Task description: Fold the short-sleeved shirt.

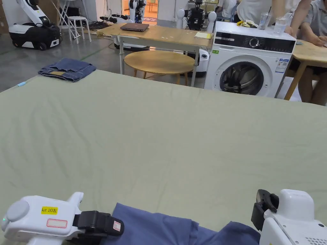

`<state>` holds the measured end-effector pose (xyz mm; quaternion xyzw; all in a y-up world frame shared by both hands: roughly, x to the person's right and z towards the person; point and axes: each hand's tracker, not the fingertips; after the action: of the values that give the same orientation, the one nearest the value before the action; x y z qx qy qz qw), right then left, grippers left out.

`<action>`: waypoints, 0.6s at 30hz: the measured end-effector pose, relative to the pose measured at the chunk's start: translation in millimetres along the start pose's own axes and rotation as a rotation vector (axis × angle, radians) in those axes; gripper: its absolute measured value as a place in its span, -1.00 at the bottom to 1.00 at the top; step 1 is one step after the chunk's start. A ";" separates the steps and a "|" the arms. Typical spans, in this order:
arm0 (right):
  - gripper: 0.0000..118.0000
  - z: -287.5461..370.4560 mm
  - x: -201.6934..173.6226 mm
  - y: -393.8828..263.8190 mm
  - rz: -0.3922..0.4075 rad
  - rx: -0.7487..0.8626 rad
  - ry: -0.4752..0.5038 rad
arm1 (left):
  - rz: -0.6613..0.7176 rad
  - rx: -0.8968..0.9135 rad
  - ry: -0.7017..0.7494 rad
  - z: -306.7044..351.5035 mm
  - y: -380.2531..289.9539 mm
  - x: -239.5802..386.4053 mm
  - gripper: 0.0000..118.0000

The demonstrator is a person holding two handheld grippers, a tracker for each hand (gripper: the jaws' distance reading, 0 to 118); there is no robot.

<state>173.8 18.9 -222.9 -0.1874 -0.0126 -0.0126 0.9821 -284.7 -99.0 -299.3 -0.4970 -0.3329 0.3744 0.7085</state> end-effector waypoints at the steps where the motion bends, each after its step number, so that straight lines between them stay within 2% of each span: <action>1: -1.00 0.3 0.2 -0.4 -0.002 -0.002 -0.001 | 0.017 0.020 -0.069 -2.7 -0.8 -4.7 0.10; 2: -1.00 0.6 0.4 -0.8 -0.005 -0.003 -0.003 | 0.043 0.002 -0.126 -8.0 0.6 -10.6 0.10; 3: -1.00 1.0 0.9 -1.3 -0.006 -0.005 -0.004 | 0.067 -0.014 -0.169 -14.2 1.2 -14.2 0.01; 4: -1.00 1.3 1.5 -2.1 -0.006 -0.006 -0.005 | 0.084 0.000 -0.168 -17.5 -1.0 -15.9 -0.21; 5: -1.00 1.7 1.9 -2.5 -0.007 -0.006 -0.009 | 0.065 0.006 -0.133 -17.7 3.3 -25.6 -0.67; 6: -1.00 2.0 2.7 -2.7 -0.007 -0.008 -0.012 | 0.039 0.013 -0.056 -20.9 2.6 -23.7 -0.88; 7: -1.00 2.2 3.7 -2.8 -0.009 -0.010 -0.012 | 0.027 0.012 -0.014 -22.7 1.6 -23.8 -0.91; 9: -1.00 3.0 6.0 -3.8 -0.012 -0.012 -0.017 | 0.045 0.030 -0.083 -17.2 1.7 -21.8 -0.95; 11: -1.00 3.5 8.5 -3.5 -0.012 -0.015 -0.022 | 0.002 0.037 -0.034 -10.3 1.6 -10.9 -0.97; 15: -1.00 3.8 13.1 -2.5 -0.008 -0.016 -0.029 | -0.064 0.079 -0.038 14.9 5.1 11.6 -0.99; 18: -1.00 3.4 14.7 -1.4 -0.006 -0.015 -0.029 | -0.127 0.123 0.045 44.3 6.6 41.6 -0.99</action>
<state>188.4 18.6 -218.9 -0.1948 -0.0274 -0.0129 0.9804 -302.7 -41.6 -288.9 -0.4387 -0.3241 0.3372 0.7673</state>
